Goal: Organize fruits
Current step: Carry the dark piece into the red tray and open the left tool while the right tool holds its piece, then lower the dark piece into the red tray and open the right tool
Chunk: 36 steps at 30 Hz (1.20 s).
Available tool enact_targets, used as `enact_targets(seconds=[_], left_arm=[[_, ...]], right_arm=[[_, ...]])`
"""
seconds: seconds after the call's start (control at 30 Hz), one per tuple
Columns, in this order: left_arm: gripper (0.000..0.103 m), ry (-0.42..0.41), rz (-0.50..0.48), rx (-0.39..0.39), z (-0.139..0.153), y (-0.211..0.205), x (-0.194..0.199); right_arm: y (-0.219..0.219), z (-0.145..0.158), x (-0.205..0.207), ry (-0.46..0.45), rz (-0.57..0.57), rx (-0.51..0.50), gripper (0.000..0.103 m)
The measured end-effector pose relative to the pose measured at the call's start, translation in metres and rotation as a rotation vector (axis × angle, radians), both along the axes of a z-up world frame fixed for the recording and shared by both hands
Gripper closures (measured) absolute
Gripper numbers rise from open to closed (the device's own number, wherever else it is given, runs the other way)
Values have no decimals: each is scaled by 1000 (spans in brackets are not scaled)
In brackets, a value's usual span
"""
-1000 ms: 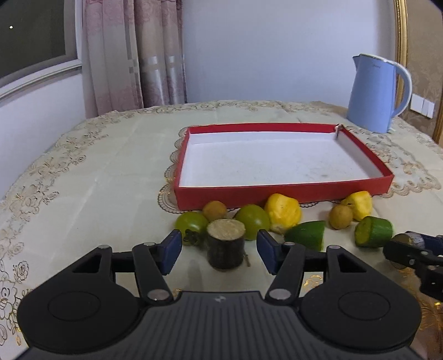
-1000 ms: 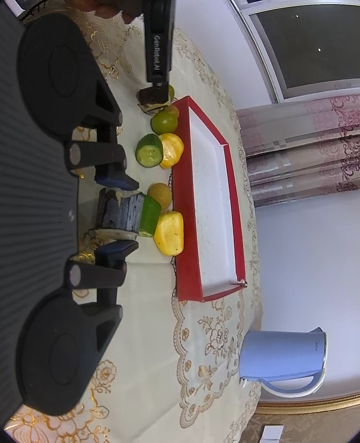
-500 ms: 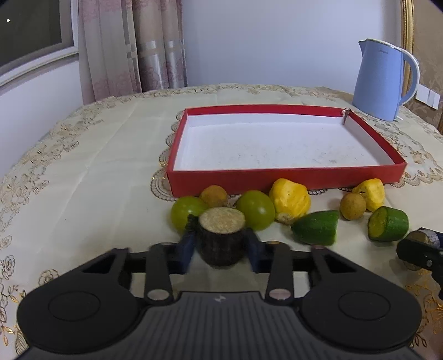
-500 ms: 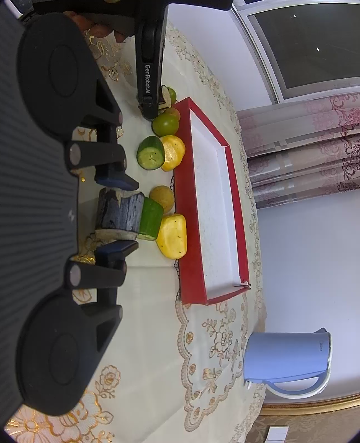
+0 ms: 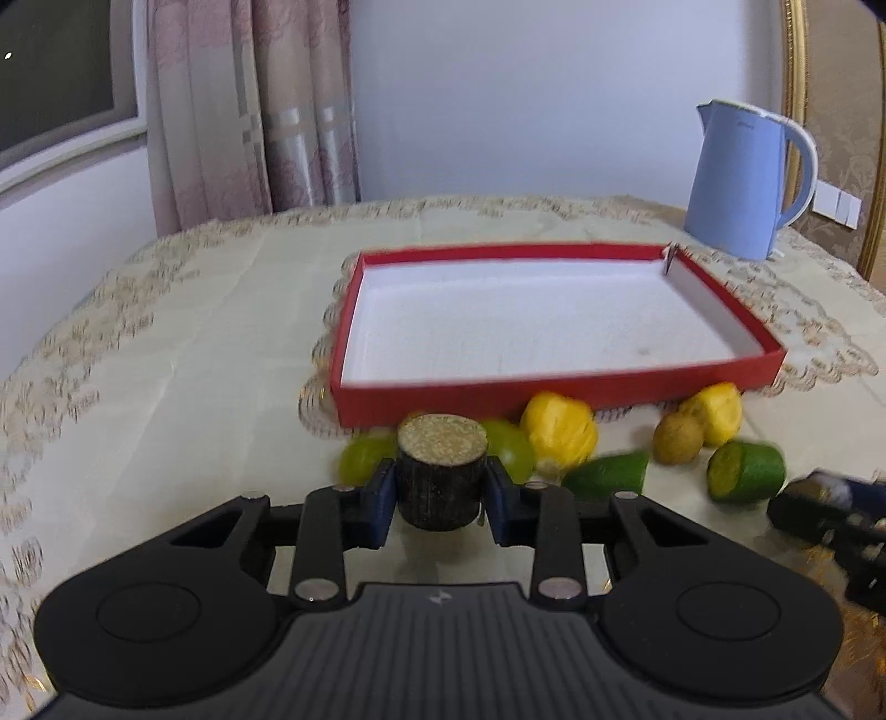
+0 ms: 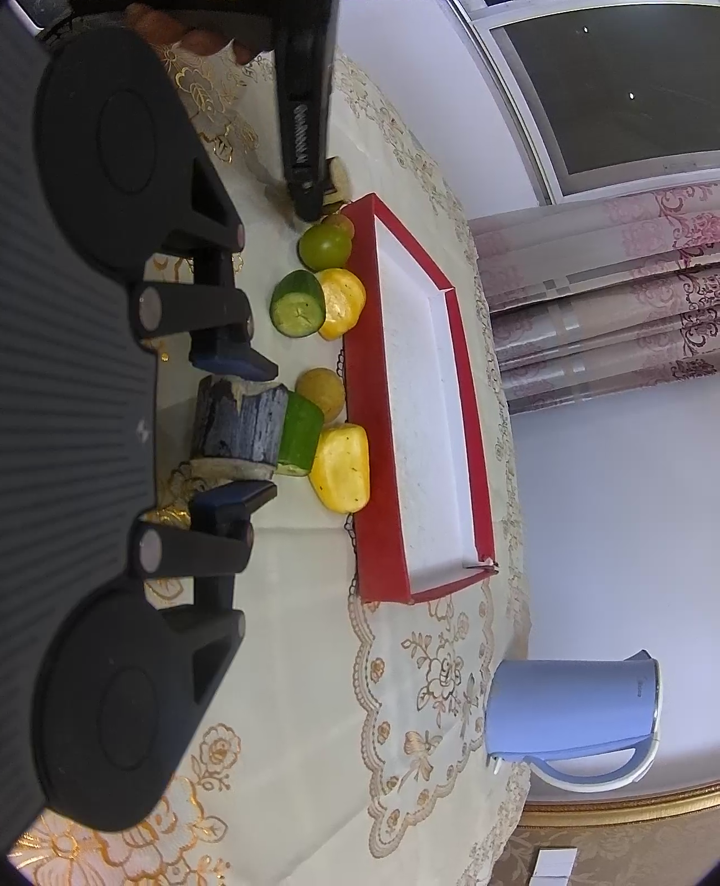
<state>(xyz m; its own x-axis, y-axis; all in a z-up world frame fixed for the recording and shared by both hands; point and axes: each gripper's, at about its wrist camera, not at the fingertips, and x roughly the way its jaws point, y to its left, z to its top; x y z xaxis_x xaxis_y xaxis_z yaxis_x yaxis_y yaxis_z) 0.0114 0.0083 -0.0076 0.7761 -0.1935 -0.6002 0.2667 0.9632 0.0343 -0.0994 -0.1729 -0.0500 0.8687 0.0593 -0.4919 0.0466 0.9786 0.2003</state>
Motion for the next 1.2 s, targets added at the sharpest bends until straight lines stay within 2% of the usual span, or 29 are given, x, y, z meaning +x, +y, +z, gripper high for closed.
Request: enact_targets(seconds=[0.17, 0.3, 0.4, 0.6, 0.77, 0.83, 0.9, 0.97, 1.0, 1.13, 1.2], left_arm=[[71, -56, 0, 19, 22, -14, 27], [71, -58, 34, 17, 27, -27, 65], [71, -47, 70, 23, 22, -35, 93], [71, 29, 93, 34, 3, -46, 138], [70, 74, 86, 64, -13, -54, 151], [70, 60, 86, 71, -16, -54, 150], [65, 51, 94, 71, -17, -53, 149], [42, 39, 87, 67, -16, -51, 147], [37, 24, 83, 68, -15, -51, 145], [35, -60, 96, 123, -5, -51, 131], [35, -79, 104, 115, 2, -46, 122]], right_arm=[[-3, 1, 0, -2, -8, -1, 66], [-7, 2, 2, -3, -24, -4, 66], [-11, 2, 4, 0, -36, -9, 66], [-16, 0, 12, 10, -46, -13, 66], [-18, 1, 14, 10, -45, -17, 66], [-18, 1, 15, 10, -45, -22, 66], [-18, 1, 16, 9, -48, -22, 66], [-18, 1, 17, 9, -50, -23, 66], [-18, 1, 17, 8, -52, -25, 66], [-18, 1, 18, 11, -57, -26, 66], [-17, 2, 18, 11, -61, -31, 67]])
